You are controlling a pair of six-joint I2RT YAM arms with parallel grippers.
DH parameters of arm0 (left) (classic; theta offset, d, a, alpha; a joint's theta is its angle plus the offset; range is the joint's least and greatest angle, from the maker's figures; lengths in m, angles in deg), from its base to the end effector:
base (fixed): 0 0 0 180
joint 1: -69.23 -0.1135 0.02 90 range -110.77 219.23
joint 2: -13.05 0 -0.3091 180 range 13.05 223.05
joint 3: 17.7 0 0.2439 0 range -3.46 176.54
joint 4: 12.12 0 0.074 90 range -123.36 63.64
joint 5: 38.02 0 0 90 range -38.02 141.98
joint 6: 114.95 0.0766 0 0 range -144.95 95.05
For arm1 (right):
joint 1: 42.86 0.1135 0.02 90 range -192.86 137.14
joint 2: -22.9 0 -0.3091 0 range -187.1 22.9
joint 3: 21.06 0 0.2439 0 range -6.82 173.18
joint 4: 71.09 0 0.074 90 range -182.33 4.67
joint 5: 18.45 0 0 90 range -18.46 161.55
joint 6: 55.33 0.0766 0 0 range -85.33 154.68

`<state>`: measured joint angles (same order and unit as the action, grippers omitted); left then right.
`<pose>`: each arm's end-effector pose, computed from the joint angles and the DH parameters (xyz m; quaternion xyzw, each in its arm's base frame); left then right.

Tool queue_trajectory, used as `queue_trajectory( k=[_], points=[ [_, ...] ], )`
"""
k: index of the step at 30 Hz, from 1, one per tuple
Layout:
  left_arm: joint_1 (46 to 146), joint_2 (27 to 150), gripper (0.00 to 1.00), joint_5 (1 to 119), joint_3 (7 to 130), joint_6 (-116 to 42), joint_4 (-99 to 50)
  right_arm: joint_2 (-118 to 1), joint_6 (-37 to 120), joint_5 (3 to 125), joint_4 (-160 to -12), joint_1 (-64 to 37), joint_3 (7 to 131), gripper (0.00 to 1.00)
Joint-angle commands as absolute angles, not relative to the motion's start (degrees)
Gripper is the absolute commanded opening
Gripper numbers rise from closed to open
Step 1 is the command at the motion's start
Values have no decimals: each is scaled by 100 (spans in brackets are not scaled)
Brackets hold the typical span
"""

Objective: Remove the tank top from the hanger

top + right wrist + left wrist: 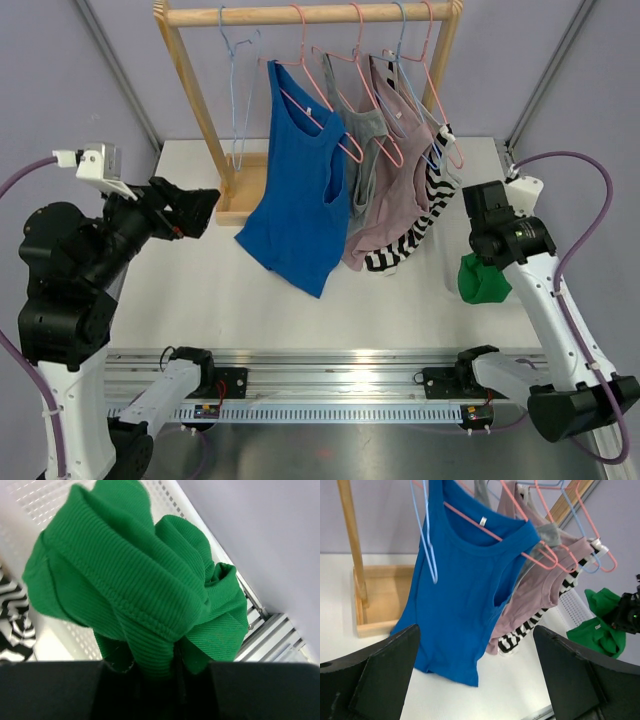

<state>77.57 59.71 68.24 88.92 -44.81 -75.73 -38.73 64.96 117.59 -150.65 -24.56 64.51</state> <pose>0.0733 -0.0324 0.5401 0.0238 0.7280 -0.2650 0.6318 0.1767 0.0004 0.3795 0.2068 0.8624 -0.2286 0.4016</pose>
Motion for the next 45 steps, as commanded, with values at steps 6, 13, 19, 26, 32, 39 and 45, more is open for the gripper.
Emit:
queue_trajectory(
  k=[6, 13, 19, 26, 32, 39, 45],
  points=[
    [7802, 6947, 99, 7124, 9892, -4622, -7137, -4819, 5559, 10749, -13157, -3723, 6367, 1],
    [8750, 7439, 99, 6087, 10077, -4367, -7075, -5216, 5647, 10978, -13402, -3865, 6920, 99],
    [9567, 7931, 99, 4912, 10060, -4349, -6855, -4584, 5576, 10312, -13587, -3865, 6982, 99],
    [10429, 8661, 99, 4039, 10288, -4516, -6478, -2705, 6086, 7273, -12615, -3856, 5475, 99],
    [10676, 9382, 99, 3257, 10832, -4674, -6108, -1368, 6183, 6706, -12839, -3873, 4733, 100],
    [10702, 10427, 98, 2685, 11727, -4587, -5757, -769, 6069, 5952, -13402, -3865, 4750, 99],
    [10702, 11465, 93, 2422, 12652, -4552, -5871, -356, 6104, 5538, -13604, -3865, 4776, 99]
  ],
)
